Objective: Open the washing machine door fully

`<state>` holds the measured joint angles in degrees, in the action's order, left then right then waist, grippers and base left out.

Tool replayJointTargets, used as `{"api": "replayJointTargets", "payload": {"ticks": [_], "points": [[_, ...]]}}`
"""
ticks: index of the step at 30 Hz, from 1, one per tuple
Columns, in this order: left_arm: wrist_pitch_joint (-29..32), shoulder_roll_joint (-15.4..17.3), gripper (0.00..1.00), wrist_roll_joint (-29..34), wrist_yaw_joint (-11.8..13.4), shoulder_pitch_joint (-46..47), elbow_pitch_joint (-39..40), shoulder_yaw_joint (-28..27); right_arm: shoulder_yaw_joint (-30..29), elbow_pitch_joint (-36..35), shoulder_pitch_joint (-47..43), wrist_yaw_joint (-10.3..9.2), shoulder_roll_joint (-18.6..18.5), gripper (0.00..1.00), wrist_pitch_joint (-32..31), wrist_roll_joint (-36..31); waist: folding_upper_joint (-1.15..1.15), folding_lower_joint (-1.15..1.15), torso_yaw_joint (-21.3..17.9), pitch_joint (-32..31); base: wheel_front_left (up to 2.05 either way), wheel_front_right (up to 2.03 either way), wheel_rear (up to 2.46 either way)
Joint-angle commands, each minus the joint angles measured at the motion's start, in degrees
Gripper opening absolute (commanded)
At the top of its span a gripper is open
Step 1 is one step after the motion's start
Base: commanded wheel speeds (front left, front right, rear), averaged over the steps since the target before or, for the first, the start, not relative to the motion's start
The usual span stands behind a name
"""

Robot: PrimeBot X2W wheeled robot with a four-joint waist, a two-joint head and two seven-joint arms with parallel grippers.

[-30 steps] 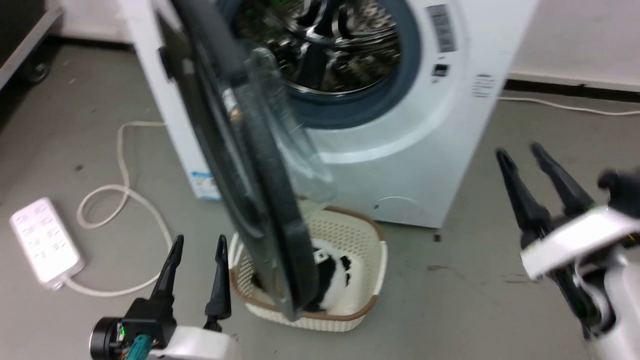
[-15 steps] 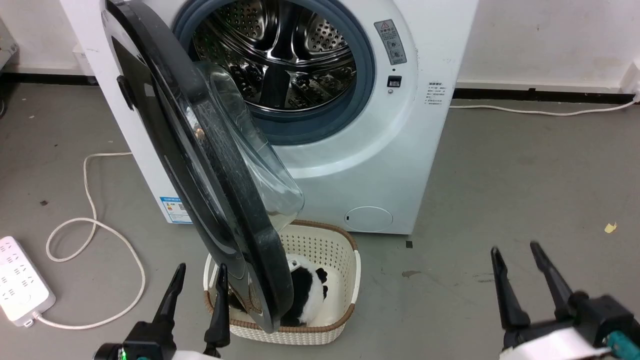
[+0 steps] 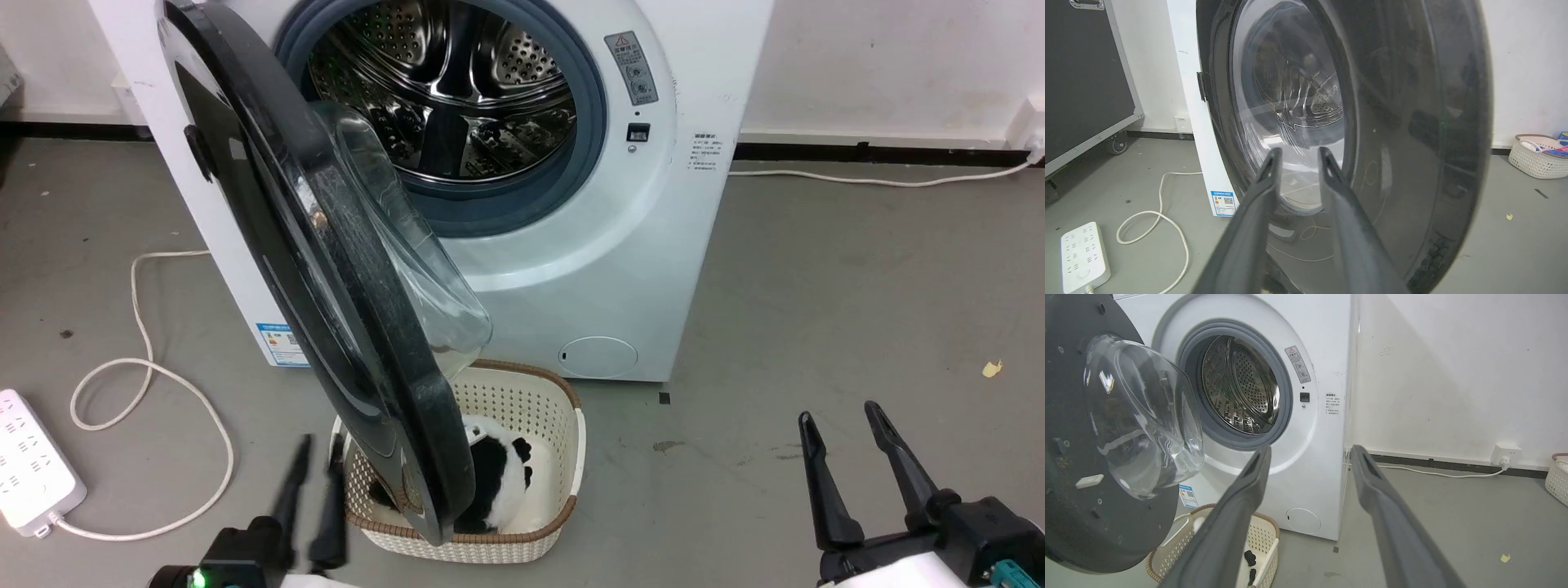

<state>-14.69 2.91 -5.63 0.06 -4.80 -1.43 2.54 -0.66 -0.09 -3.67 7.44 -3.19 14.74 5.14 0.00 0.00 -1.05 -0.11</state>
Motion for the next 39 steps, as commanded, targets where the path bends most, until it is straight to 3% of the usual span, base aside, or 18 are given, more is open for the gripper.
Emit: {"api": "replayJointTargets", "payload": {"ticks": [1, 11, 16, 22, 26, 32, 39], "points": [[-0.3, 0.0, 0.0, 0.3, 0.1, -0.7, 0.0, 0.0, 0.1, -0.4, -1.0, 0.05, 0.3, 1.0, 0.2, 0.2, 0.0, 0.0, 0.1, 0.0, 0.0, 0.0, 0.0], [-0.3, 0.0, 0.0, -2.4, 1.7, 0.6, 4.2, -2.6, -0.7, -1.0, -1.1, 0.05, 0.3, 1.0, 0.3, 0.6, 0.0, 0.0, 0.4, 0.1, 0.0, 0.0, 0.0], [-0.3, 0.1, 0.0, -0.8, 2.6, 3.7, 12.2, -5.0, -0.1, -1.3, -0.8, 0.05, 0.3, 1.0, 0.3, 0.3, 0.0, 0.0, 0.1, 0.3, 0.0, 0.0, 0.0], [-0.3, 0.1, 0.0, -4.6, 2.9, 9.1, 22.8, -8.2, 0.1, -1.4, -0.7, 0.05, 0.3, 1.0, 0.3, 0.2, 0.0, 0.0, -0.3, 0.1, 0.0, 0.0, 0.0], [0.1, 0.6, 0.0, -3.3, 1.8, 12.3, 26.8, -6.2, 0.4, -1.0, -0.7, 0.05, 0.3, 1.0, 0.3, -0.1, 0.0, 0.0, -0.3, -0.1, 0.0, 0.0, 0.0], [6.4, 1.2, 0.0, 1.0, 0.8, 14.5, 29.4, 0.7, 1.1, -0.5, -0.6, 0.05, 0.3, 1.0, 0.3, 0.0, 0.0, 0.0, -0.5, 0.0, 0.0, 0.0, 0.0], [11.4, 0.5, 0.0, 2.4, 0.5, 12.0, 26.4, 11.1, 1.6, -0.1, -0.5, 0.05, 0.3, 1.0, 0.3, 0.1, 0.0, 0.0, -0.5, 0.6, 0.0, 0.0, 0.0]]}}
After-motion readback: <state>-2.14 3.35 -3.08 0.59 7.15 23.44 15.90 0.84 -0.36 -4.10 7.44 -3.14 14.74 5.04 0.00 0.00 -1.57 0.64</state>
